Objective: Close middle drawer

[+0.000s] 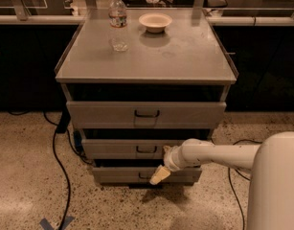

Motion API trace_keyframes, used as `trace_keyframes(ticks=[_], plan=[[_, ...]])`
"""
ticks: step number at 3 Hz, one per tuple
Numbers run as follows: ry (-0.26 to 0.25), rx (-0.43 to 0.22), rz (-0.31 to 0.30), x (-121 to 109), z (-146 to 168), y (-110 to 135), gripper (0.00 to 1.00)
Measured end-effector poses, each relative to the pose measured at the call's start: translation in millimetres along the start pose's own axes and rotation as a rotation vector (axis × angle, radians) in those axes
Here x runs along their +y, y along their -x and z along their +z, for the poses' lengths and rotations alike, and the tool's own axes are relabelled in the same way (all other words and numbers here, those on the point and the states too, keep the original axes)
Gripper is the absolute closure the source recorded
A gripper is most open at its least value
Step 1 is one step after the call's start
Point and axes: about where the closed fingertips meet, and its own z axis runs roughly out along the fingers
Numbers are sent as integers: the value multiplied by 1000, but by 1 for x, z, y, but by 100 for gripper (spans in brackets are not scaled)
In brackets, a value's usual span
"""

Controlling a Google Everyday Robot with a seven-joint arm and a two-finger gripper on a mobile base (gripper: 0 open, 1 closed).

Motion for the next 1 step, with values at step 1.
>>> trace_keyframes(ticks=[1], plan=[[0, 0, 0, 0, 0, 0, 0]])
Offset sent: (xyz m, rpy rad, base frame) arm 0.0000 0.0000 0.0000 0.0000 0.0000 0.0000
